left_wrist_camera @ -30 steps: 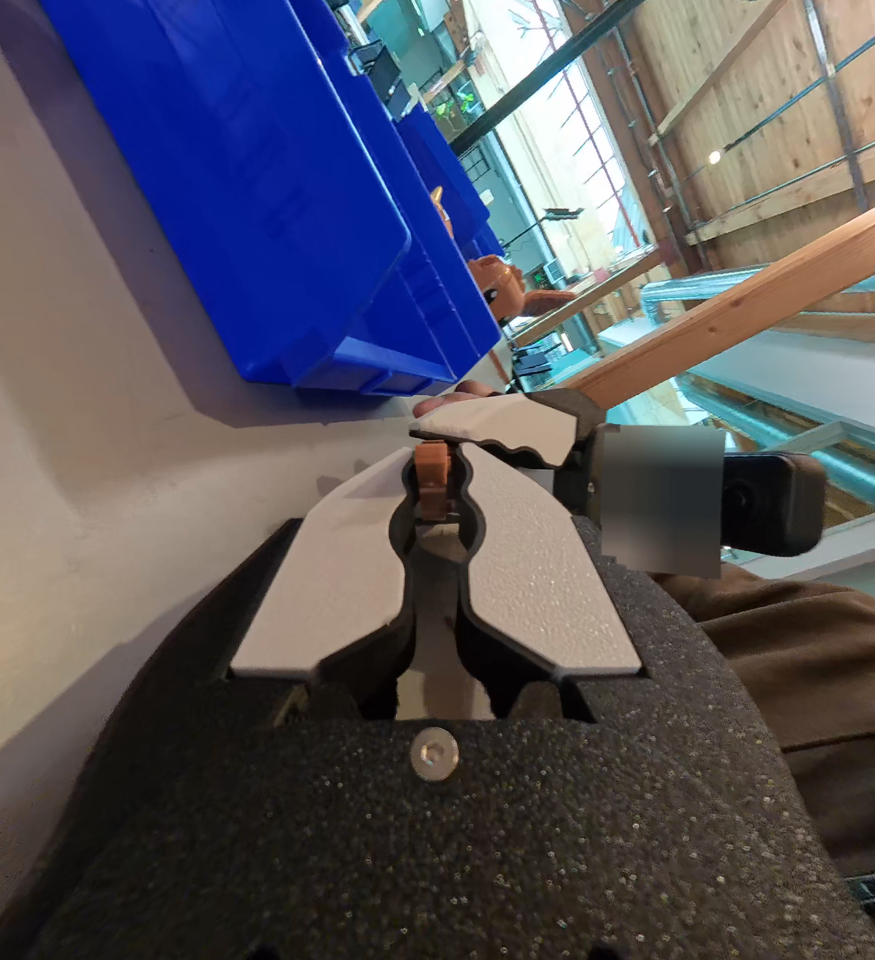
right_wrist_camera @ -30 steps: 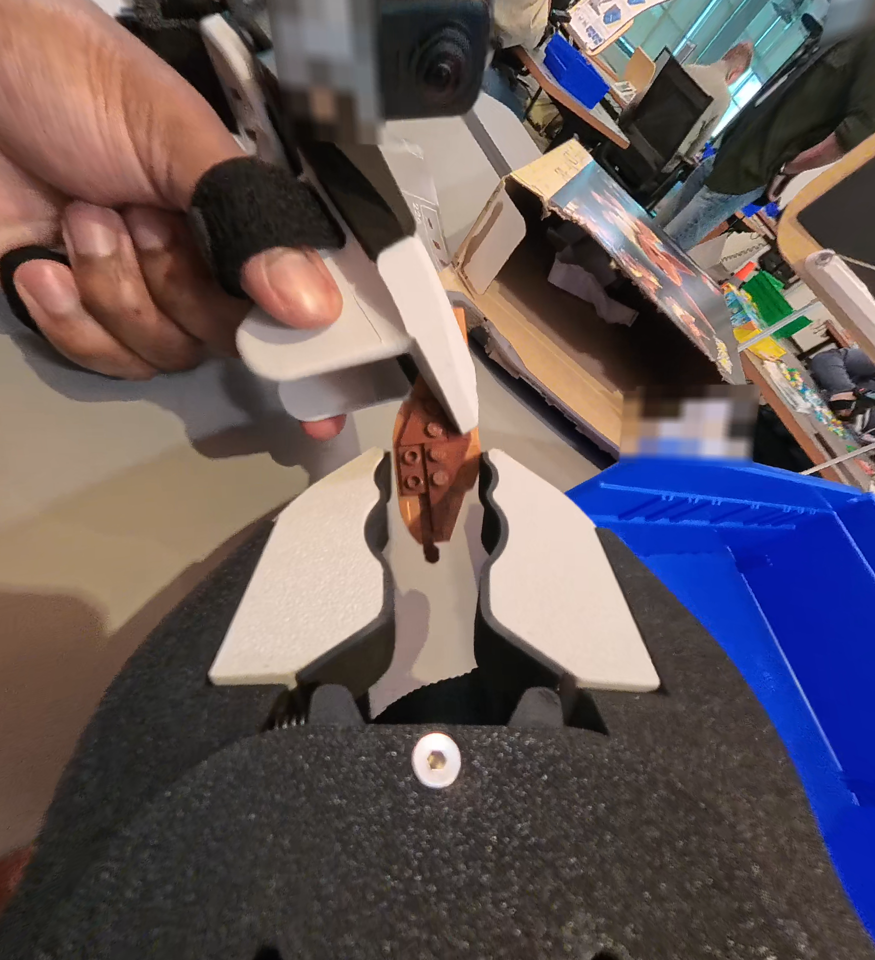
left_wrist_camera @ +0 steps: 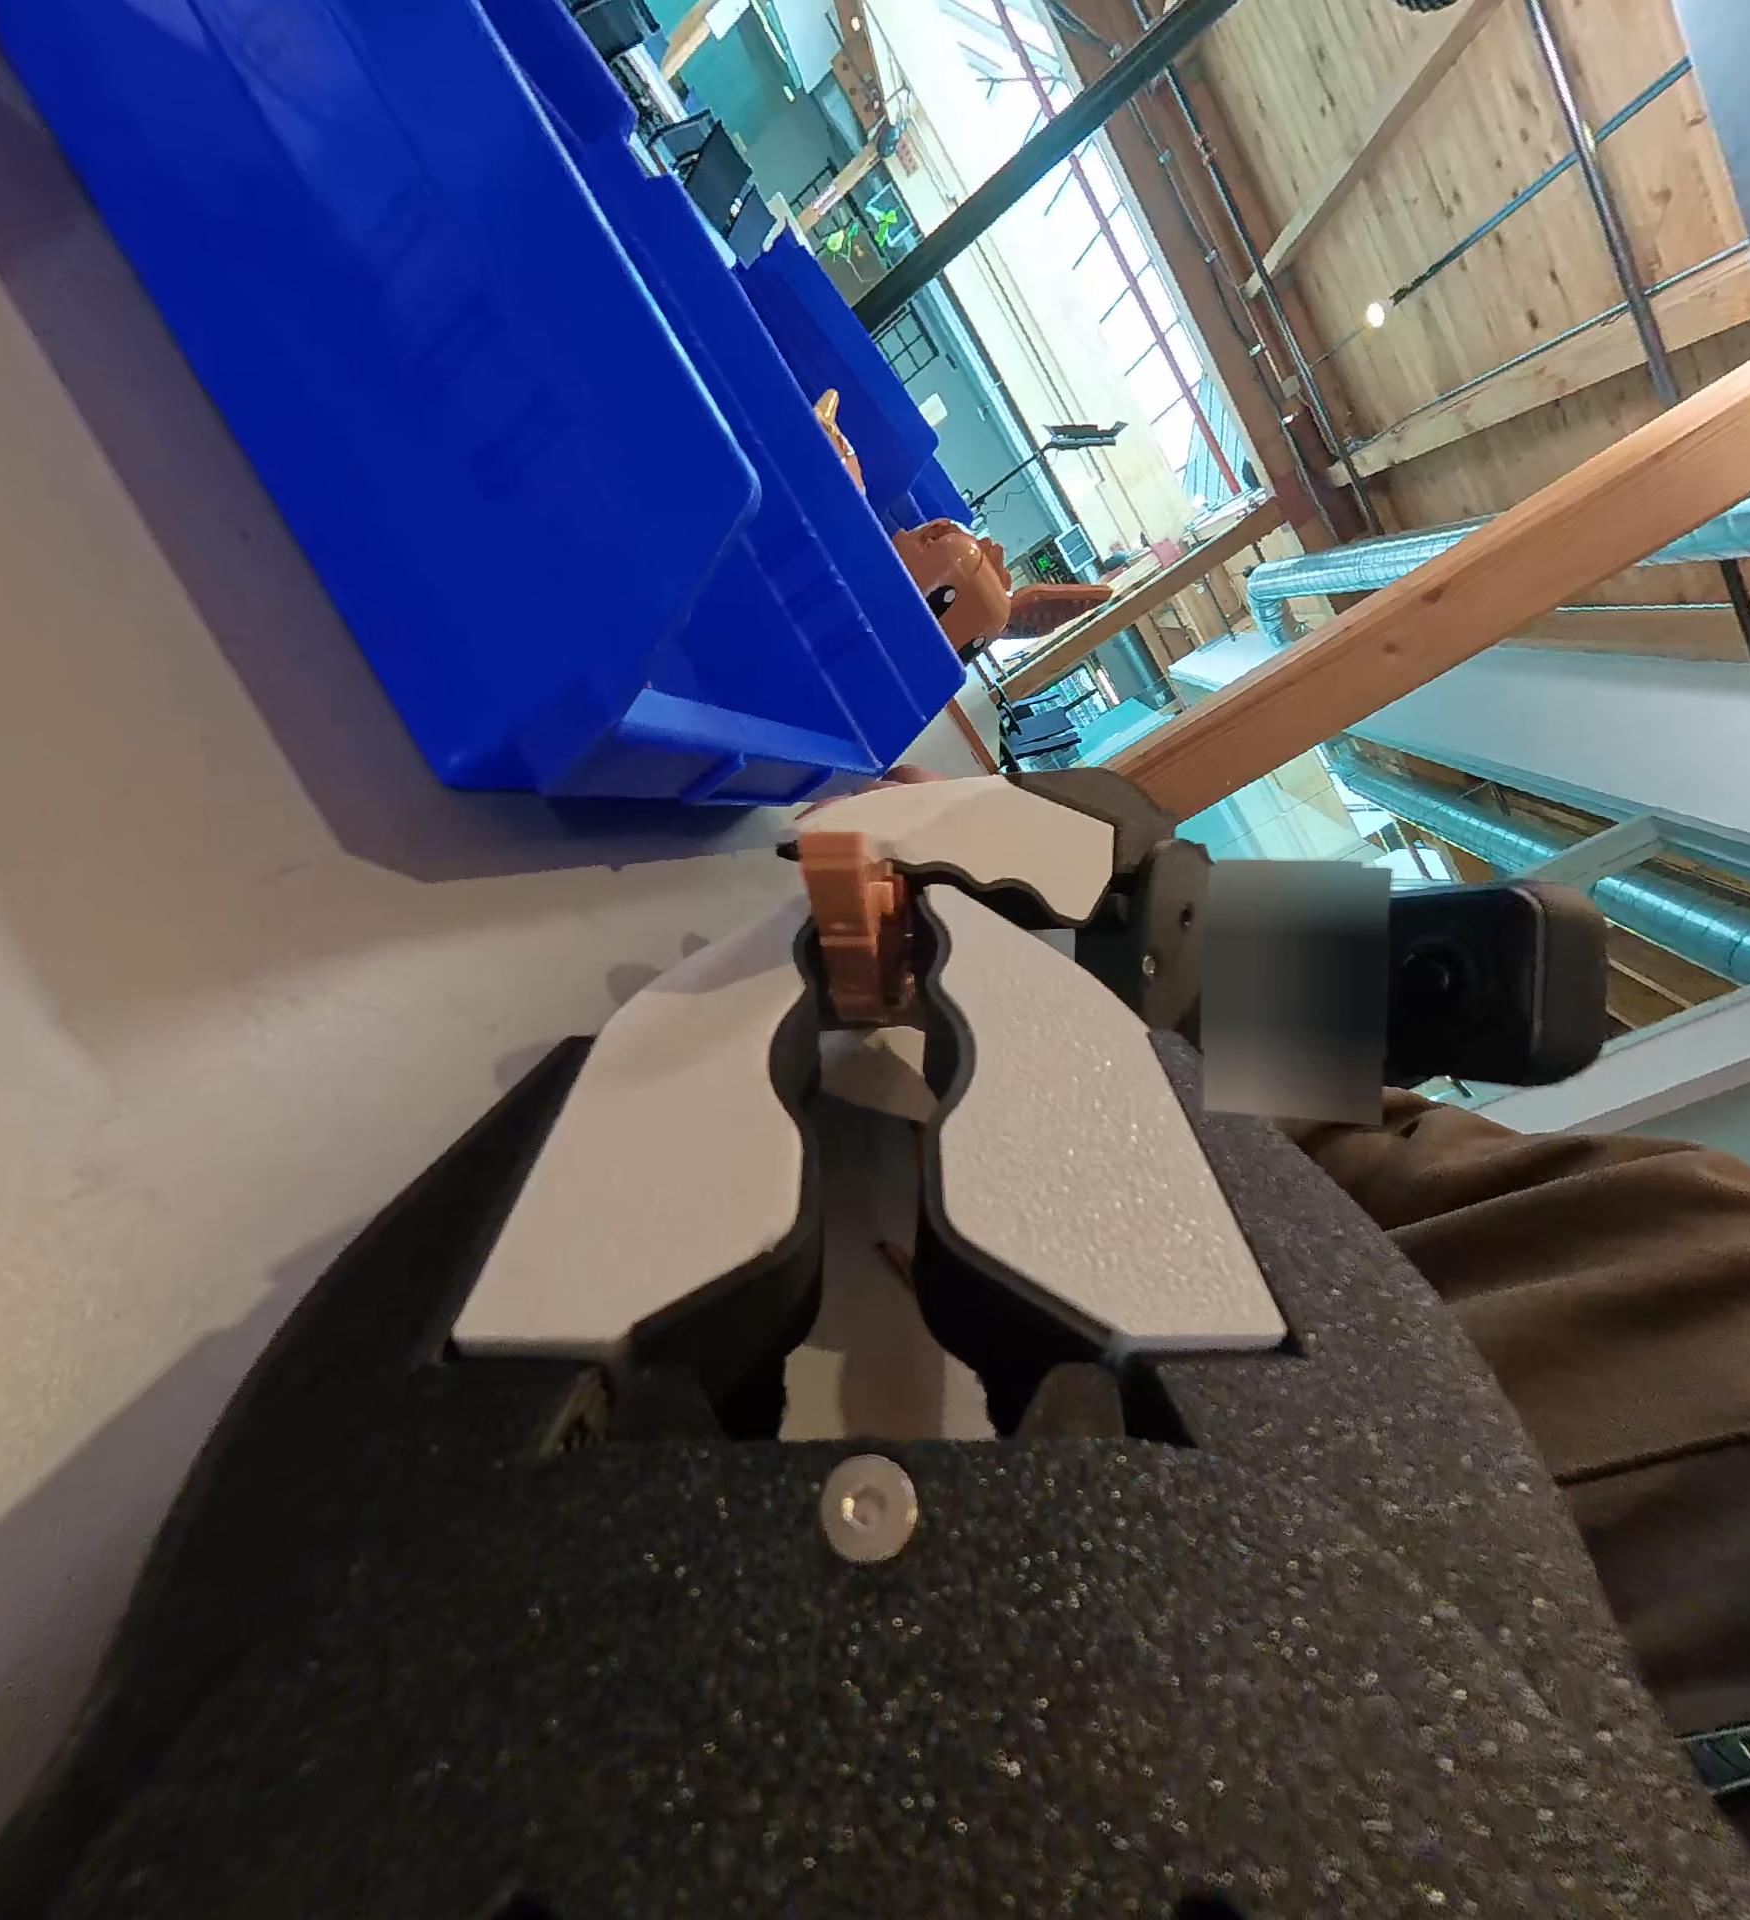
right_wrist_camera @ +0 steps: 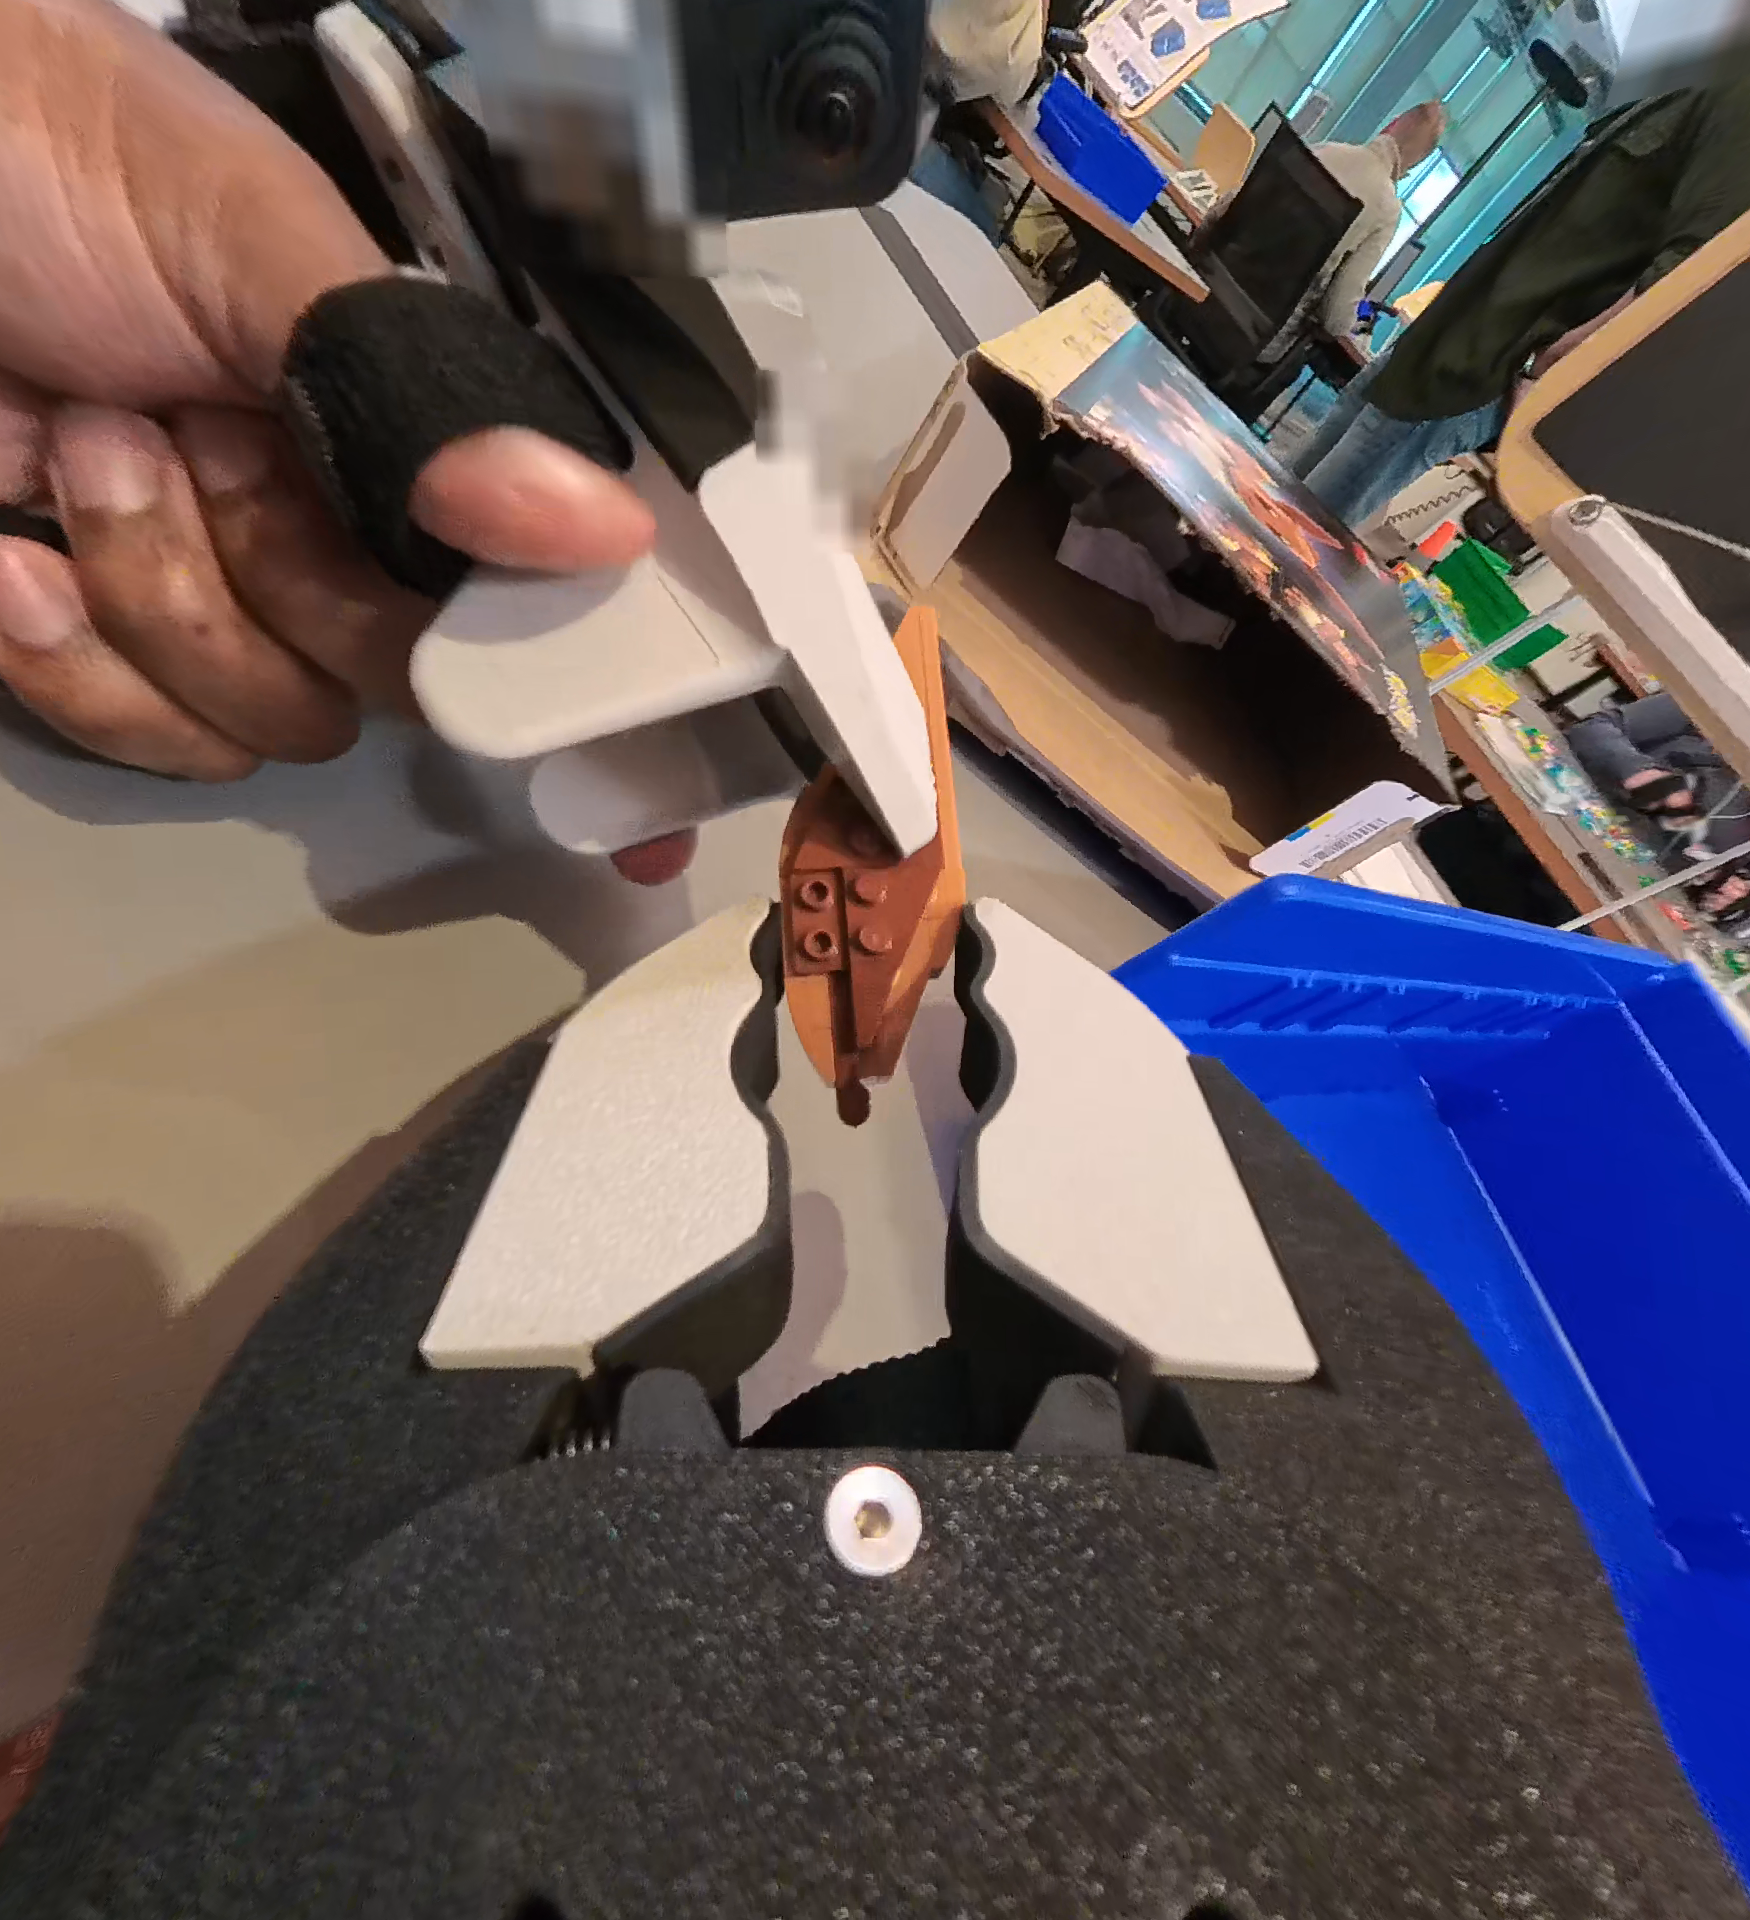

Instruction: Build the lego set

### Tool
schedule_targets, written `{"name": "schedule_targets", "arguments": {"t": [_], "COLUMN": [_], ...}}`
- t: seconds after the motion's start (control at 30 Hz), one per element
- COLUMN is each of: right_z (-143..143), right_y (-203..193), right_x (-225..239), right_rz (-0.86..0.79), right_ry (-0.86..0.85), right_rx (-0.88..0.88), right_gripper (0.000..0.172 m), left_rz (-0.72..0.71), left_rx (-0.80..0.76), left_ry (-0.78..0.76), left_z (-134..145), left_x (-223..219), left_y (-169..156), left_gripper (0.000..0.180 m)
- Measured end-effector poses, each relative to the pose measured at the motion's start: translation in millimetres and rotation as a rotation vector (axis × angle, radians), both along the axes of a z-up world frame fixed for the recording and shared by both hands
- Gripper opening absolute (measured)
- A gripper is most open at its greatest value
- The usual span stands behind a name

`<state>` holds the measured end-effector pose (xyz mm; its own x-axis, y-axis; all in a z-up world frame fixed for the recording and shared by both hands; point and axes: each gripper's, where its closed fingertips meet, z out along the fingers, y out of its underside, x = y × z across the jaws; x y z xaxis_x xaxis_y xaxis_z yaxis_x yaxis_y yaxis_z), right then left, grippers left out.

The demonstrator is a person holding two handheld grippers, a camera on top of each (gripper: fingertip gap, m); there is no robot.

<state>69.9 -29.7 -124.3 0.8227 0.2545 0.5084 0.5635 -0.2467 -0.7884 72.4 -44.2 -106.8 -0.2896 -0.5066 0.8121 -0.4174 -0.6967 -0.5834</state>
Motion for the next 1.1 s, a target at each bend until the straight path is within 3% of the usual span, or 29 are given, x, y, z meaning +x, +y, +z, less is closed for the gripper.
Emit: {"name": "schedule_targets", "arguments": {"t": [0.03,0.1,0.13,0.37,0.5,0.67,0.87,1.1], "right_z": [0.6,2.6,2.9,0.6,1.2,0.3,3.5,-7.1], "right_y": [0.0,-0.1,0.0,2.7,3.8,5.6,-3.6,-9.1], "right_x": [0.3,3.6,5.3,0.0,-6.5,-6.2,3.9,0.6], "right_rz": [-0.001,-0.014,-0.019,0.0,0.024,0.038,0.057,0.1], "right_ry": [0.022,0.062,0.083,0.149,0.151,0.172,0.238,0.274], "right_rx": [-0.001,0.003,0.001,-0.019,-0.016,-0.026,-0.024,-0.082], "right_gripper": [0.031,0.031,0.031,0.031,0.031,0.031,0.039,0.038], "left_rz": [-0.003,-0.011,-0.021,-0.02,-0.021,-0.015,0.047,0.126], "left_rx": [-0.003,-0.026,-0.037,-0.055,-0.079,-0.103,-0.173,-0.113], "left_ry": [-0.004,-0.014,-0.011,0.011,-0.003,-0.023,-0.128,-0.199], "left_z": [0.7,2.7,2.5,-0.4,1.8,4.6,18.7,25.4], "left_x": [-0.4,-3.0,-5.1,-6.3,-5.8,-6.9,-15.4,-27.3], "left_y": [0.0,0.5,0.0,0.9,0.4,3.2,29.8,61.8], "left_gripper": [0.017,0.042,0.043,0.039,0.015,0.014,0.013,0.013]}}
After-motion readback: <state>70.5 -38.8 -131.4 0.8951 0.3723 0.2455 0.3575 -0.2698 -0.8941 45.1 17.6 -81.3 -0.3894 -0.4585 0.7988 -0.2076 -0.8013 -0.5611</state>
